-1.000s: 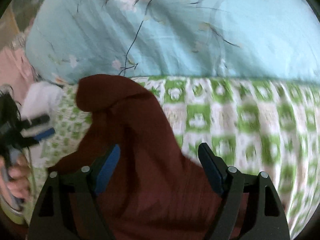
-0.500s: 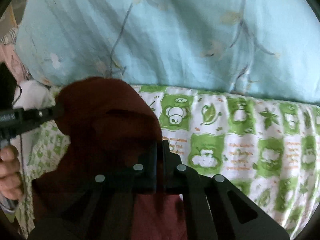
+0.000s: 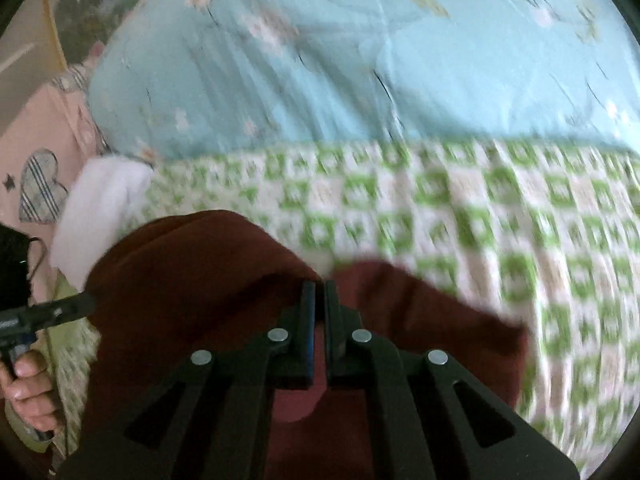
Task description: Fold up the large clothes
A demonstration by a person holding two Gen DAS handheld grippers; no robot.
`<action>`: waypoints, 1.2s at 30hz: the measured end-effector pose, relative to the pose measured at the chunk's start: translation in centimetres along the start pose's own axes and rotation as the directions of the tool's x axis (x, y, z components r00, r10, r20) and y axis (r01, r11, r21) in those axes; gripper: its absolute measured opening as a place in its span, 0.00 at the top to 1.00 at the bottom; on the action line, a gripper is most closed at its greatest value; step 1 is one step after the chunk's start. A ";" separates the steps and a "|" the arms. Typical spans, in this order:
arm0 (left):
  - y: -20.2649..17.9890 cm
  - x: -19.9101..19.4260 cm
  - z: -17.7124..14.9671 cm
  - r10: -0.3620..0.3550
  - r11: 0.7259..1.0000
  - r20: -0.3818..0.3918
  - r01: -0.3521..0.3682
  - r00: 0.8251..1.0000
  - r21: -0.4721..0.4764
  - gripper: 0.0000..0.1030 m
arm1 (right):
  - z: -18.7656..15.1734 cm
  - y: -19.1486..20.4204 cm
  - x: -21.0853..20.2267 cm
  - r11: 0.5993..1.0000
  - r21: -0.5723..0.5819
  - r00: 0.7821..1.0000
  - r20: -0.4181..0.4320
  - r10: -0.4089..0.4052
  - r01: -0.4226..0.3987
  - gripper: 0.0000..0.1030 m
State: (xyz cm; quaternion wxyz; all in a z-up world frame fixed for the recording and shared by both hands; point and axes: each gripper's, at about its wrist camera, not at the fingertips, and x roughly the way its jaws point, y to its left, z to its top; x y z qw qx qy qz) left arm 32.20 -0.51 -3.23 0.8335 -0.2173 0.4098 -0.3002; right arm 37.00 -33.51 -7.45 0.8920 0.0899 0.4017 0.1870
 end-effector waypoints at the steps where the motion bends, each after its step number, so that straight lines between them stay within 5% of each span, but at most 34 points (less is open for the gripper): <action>1: 0.1 0.6 -1.6 -0.024 1.000 -0.035 0.023 0.999 -0.008 0.98 | -1.1 -0.5 0.1 1.000 0.025 1.000 -0.024 0.008 -0.008 0.97; 5: -0.1 1.7 -5.8 -0.010 1.000 -0.143 0.012 0.990 0.017 0.98 | -4.1 -1.5 -0.6 0.996 0.090 0.997 -0.076 -0.015 0.022 0.96; 8: -0.2 0.3 -6.5 0.005 0.999 -0.149 0.002 0.989 0.047 0.92 | -5.7 -2.5 -2.3 0.987 0.163 0.997 -0.079 0.002 0.011 0.96; 11: 0.6 -2.2 -4.8 0.032 0.999 -0.074 -0.029 0.997 0.032 0.61 | -6.6 -2.9 -3.6 0.967 0.253 0.996 -0.063 0.059 -0.042 0.94; 13: 1.3 -3.0 -3.8 0.047 0.999 -0.035 -0.047 0.998 0.005 0.47 | -6.8 -2.6 -4.0 0.947 0.304 0.991 -0.052 0.122 -0.100 0.88; 15: 2.4 -3.1 -1.9 0.043 0.998 -0.011 -0.043 0.999 -0.038 0.38 | -6.4 -1.6 -3.6 0.929 0.338 0.982 -0.048 0.181 -0.154 0.59; 16: 3.0 -2.9 -0.9 0.035 0.998 -0.002 -0.035 0.999 -0.059 0.33 | -6.2 -1.1 -3.4 0.919 0.350 0.978 -0.039 0.207 -0.181 0.53; 19: 5.2 -0.4 1.5 0.016 0.987 -0.024 -0.019 1.000 -0.160 0.31 | -5.1 0.7 -1.8 0.897 0.375 0.962 -0.043 0.270 -0.235 0.49; 23: 8.5 3.2 2.7 -0.042 0.962 -0.094 0.015 0.995 -0.271 0.31 | -4.3 1.3 1.3 0.877 0.431 0.956 -0.094 0.277 -0.212 0.49; 26: 9.2 4.0 2.4 -0.071 0.951 -0.110 0.034 0.991 -0.307 0.32 | -4.1 1.2 3.8 0.858 0.475 0.946 -0.138 0.292 -0.196 0.50; 28: 9.2 4.2 2.1 -0.079 0.951 -0.097 0.046 0.992 -0.305 0.32 | -3.8 1.4 4.7 0.849 0.483 0.940 -0.132 0.315 -0.217 0.70; 29: 9.2 3.9 1.9 -0.083 0.951 -0.093 0.051 0.992 -0.305 0.32 | -3.6 1.5 4.7 0.848 0.479 0.939 -0.126 0.320 -0.225 0.92; 30: 9.2 3.5 1.9 -0.089 0.950 -0.090 0.057 0.992 -0.307 0.32 | -3.2 1.6 4.4 0.848 0.473 0.940 -0.108 0.323 -0.237 0.96; 34: 8.5 3.0 1.8 -0.099 0.953 -0.087 0.070 0.991 -0.294 0.32 | -2.0 0.6 -1.7 0.827 0.413 0.922 0.107 0.372 -0.381 0.97; 36: 7.9 2.2 1.5 -0.116 0.953 -0.085 0.087 0.990 -0.289 0.32 | -2.9 -0.6 -4.7 0.840 0.382 0.923 0.147 0.355 -0.385 0.97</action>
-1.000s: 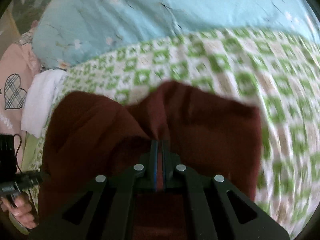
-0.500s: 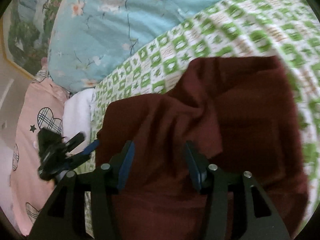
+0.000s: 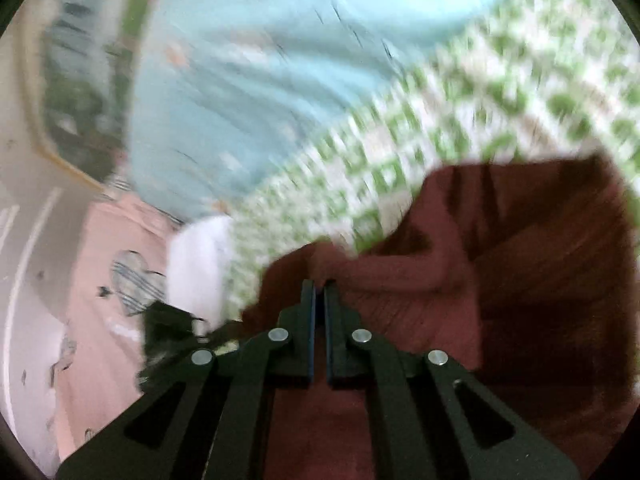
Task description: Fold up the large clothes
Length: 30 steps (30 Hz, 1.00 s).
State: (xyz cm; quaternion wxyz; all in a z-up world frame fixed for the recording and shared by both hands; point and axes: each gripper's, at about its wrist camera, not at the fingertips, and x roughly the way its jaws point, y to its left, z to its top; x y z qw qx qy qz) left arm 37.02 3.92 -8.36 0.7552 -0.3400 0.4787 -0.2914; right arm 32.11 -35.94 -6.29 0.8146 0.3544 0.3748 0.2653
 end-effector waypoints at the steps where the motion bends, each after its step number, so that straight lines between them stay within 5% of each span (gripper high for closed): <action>1: -0.3 0.0 -0.2 -0.015 1.000 -0.004 0.015 1.000 0.004 0.32 | -0.3 -0.5 -0.9 1.000 -0.005 1.000 0.000 -0.024 0.024 0.97; 8: -1.2 1.6 -2.2 -0.021 0.999 -0.075 0.023 0.997 0.023 0.32 | -4.0 -7.3 -3.3 0.982 0.108 0.986 -0.081 -0.147 0.156 1.00; 16: -1.2 2.3 -3.9 0.006 0.999 -0.105 -0.001 0.994 0.044 0.33 | -4.3 -7.3 -3.0 0.985 0.118 0.989 -0.090 -0.117 0.127 0.98; 17: -1.6 2.3 -4.1 -0.001 0.999 -0.105 0.007 0.994 0.054 0.33 | -4.2 -7.1 -2.7 0.985 0.120 0.989 -0.098 -0.112 0.124 0.89; 18: -1.8 2.2 -4.3 -0.005 0.998 -0.105 0.012 0.994 0.060 0.33 | -4.2 -6.8 -2.4 0.986 0.127 0.990 -0.097 -0.097 0.109 0.62; 20: -2.4 1.8 -5.1 -0.020 0.996 -0.110 0.029 0.994 0.083 0.33 | -4.2 -6.3 -2.4 0.988 0.123 0.994 -0.069 -0.080 0.088 0.30; 21: -2.6 1.3 -5.6 -0.040 0.994 -0.113 0.051 0.993 0.094 0.33 | -4.2 -5.9 -2.2 0.990 0.105 0.994 -0.060 -0.087 0.093 0.30; 25: -2.0 0.7 -6.7 -0.025 0.994 -0.116 0.037 0.993 0.103 0.33 | -4.4 -5.9 -0.2 0.988 0.096 0.987 -0.116 -0.110 0.122 0.39; 28: -0.7 1.0 -6.6 0.002 0.998 -0.115 0.006 0.993 0.067 0.33 | -4.8 -6.0 1.5 0.985 0.087 0.977 -0.165 -0.136 0.152 0.60; 30: -0.2 1.1 -6.1 -0.030 0.999 -0.101 0.034 0.994 0.040 0.40 | -4.9 -5.9 2.3 0.985 0.081 0.972 -0.189 -0.136 0.153 0.91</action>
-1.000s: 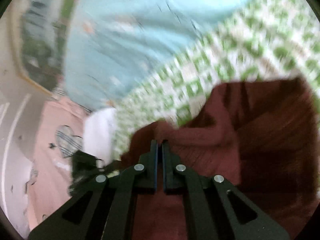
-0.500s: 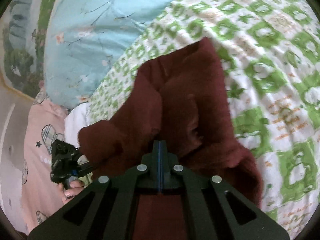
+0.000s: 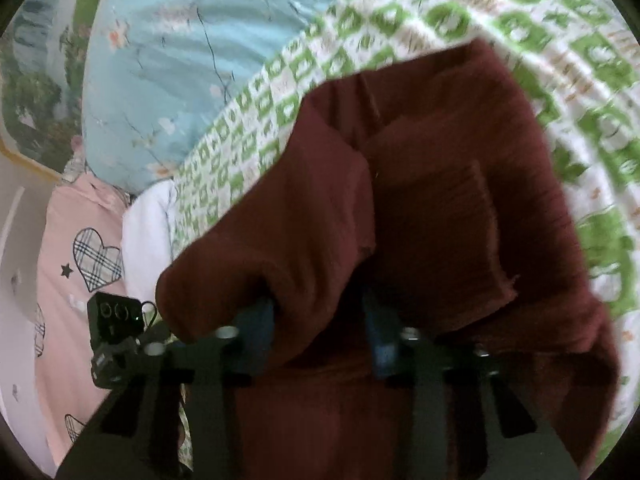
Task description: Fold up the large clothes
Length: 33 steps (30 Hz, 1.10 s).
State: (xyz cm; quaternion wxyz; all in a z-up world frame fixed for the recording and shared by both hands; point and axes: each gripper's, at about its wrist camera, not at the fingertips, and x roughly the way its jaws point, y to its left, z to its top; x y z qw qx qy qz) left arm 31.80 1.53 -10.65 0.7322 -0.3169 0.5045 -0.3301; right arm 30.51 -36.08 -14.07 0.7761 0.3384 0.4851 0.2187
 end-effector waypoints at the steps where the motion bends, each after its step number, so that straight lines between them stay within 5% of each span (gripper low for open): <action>1: -0.1 -0.1 0.2 0.004 1.000 0.010 -0.004 1.000 0.008 0.66 | 0.2 0.4 0.1 1.000 -0.016 1.000 -0.006 -0.006 0.006 0.92; 3: -1.3 -0.5 0.6 0.026 0.999 0.019 -0.027 0.999 0.045 0.95 | 0.9 1.7 -1.2 0.998 -0.058 0.999 0.031 0.040 -0.038 0.92; 6: -3.6 -3.0 0.3 0.025 0.991 0.099 -0.037 0.995 0.128 0.97 | 1.5 3.3 -4.3 0.984 -0.124 0.985 0.100 0.144 -0.131 0.92; 9: -3.9 -4.9 -1.2 0.012 0.985 0.128 -0.034 0.992 0.172 0.98 | 1.4 3.2 -5.0 0.982 -0.169 0.990 0.093 0.107 -0.090 0.92; 13: 0.3 -3.2 -3.9 0.102 0.991 0.038 -0.105 0.994 0.087 0.98 | 0.0 -0.5 -2.1 0.996 -0.089 1.000 -0.001 0.002 -0.003 0.92; 17: 2.5 -3.3 -4.9 0.063 0.998 0.021 -0.063 0.998 -0.002 0.97 | -0.9 -1.9 -1.8 0.999 -0.033 1.000 -0.021 0.017 -0.018 0.78; 18: 2.3 -3.8 -4.7 0.057 0.998 0.038 -0.057 0.998 -0.001 0.94 | -0.9 -1.9 -2.1 0.999 -0.034 1.000 -0.010 0.027 -0.028 0.72; 21: 1.6 -4.9 -3.8 0.041 0.999 0.070 -0.042 0.997 0.015 0.52 | -0.7 -1.5 -2.6 0.998 -0.052 1.000 0.013 0.023 -0.023 0.64; 22: 1.1 -5.0 -3.2 0.042 0.999 0.083 -0.045 0.996 0.026 0.45 | -0.7 -1.4 -2.5 0.998 -0.055 1.000 0.010 0.021 -0.020 0.63; 29: -0.7 -1.3 -0.6 0.039 0.998 0.012 -0.040 0.999 0.057 0.30 | -1.2 -0.7 -1.4 0.997 -0.067 0.999 -0.018 0.028 -0.029 0.57; 30: -1.1 -0.8 -0.7 0.041 0.997 -0.008 -0.041 0.999 0.065 0.33 | -1.3 -0.6 -1.4 0.997 -0.074 0.999 -0.022 0.031 -0.033 0.55; 33: -2.4 0.5 -0.8 0.092 0.985 -0.030 -0.086 0.995 0.149 0.88 | -1.2 0.1 -1.6 0.993 -0.114 1.000 -0.020 0.021 -0.023 0.55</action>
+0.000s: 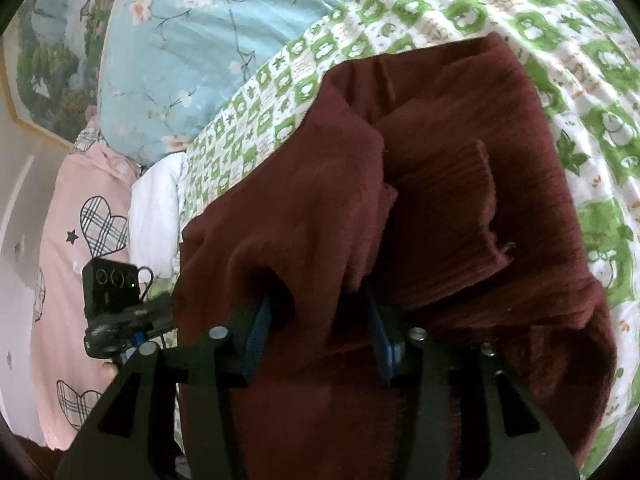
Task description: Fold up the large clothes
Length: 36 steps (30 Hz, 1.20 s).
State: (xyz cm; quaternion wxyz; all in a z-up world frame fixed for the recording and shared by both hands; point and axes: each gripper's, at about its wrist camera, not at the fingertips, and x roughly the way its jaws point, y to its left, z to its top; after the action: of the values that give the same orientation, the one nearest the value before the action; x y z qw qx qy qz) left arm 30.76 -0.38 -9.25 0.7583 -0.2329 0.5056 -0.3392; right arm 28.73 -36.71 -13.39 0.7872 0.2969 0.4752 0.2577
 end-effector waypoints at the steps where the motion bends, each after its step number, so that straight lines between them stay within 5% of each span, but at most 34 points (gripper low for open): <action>1: -0.3 -0.1 0.3 0.020 1.000 0.009 -0.020 1.000 0.017 0.90 | 0.2 0.3 -0.1 1.000 -0.016 1.000 0.002 -0.007 0.007 0.59; 3: -1.1 -1.1 2.0 0.061 0.997 0.080 -0.064 0.995 0.041 0.90 | 0.8 1.1 -0.4 0.999 -0.034 1.000 0.004 0.001 -0.001 0.92; 6: -0.2 -5.0 4.6 0.088 0.996 0.200 -0.091 0.976 0.008 0.91 | 1.9 2.2 -1.4 0.996 -0.043 0.996 0.041 0.078 -0.076 0.92; 9: 1.5 -6.5 6.2 0.157 0.987 0.230 -0.158 0.960 -0.014 0.91 | 2.4 2.9 -1.2 0.998 -0.065 0.998 0.058 0.019 -0.015 0.92; 10: 2.2 -6.4 6.4 0.176 0.984 0.219 -0.174 0.960 -0.026 0.91 | 2.4 2.5 -0.7 0.999 -0.048 0.999 0.050 -0.019 0.022 0.90; 14: 5.8 -5.1 5.3 0.174 0.980 0.137 -0.158 0.975 -0.121 0.86 | 1.8 0.8 0.0 0.999 0.037 0.999 0.032 -0.010 0.009 0.54; 17: 7.0 -5.5 2.9 0.121 0.978 0.146 -0.093 0.982 -0.185 0.66 | 1.5 0.7 -0.5 0.999 0.035 0.999 0.052 -0.012 0.011 0.53; 19: 6.8 -6.0 1.2 0.089 0.977 0.164 -0.054 0.982 -0.208 0.39 | 1.6 1.0 -0.8 1.000 0.027 0.998 0.067 -0.017 0.015 0.53; 25: 4.5 -5.4 -1.2 0.113 0.985 0.135 -0.093 0.984 -0.147 0.33 | 2.4 3.1 -1.1 0.992 -0.052 0.986 0.125 -0.106 0.113 0.49; 27: 3.7 -4.5 -1.1 0.151 0.984 0.120 -0.137 0.981 -0.113 0.33 | 2.4 3.9 -0.6 0.979 -0.106 0.977 0.138 -0.161 0.176 0.32; 30: 2.9 -3.4 -0.7 0.178 0.983 0.110 -0.170 0.978 -0.075 0.41 | 2.6 4.4 1.2 0.926 -0.166 0.937 0.145 -0.316 0.338 0.26; 31: 2.7 -3.0 -0.6 0.188 0.981 0.107 -0.183 0.976 -0.060 0.61 | 2.7 4.1 2.4 0.919 -0.185 0.937 0.096 -0.334 0.347 0.27; 32: 2.7 -2.6 -0.5 0.193 0.981 0.091 -0.189 0.977 -0.050 0.75 | 2.7 4.0 3.3 0.919 -0.198 0.940 0.058 -0.335 0.340 0.49; 33: 2.8 -2.2 -0.5 0.189 0.981 0.073 -0.185 0.979 -0.051 0.94 | 2.7 3.8 3.7 0.923 -0.199 0.943 0.033 -0.331 0.331 0.92; 36: 2.0 -3.0 -0.5 0.218 0.976 0.094 -0.217 0.971 -0.023 0.95 | 2.9 3.8 2.1 0.938 -0.164 0.952 0.094 -0.293 0.305 0.90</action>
State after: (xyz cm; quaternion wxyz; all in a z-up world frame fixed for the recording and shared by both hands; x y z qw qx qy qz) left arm 30.10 3.16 -8.99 0.8129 -0.1969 0.4932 -0.2392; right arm 31.72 -33.32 -10.88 0.8560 0.1588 0.4630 0.1661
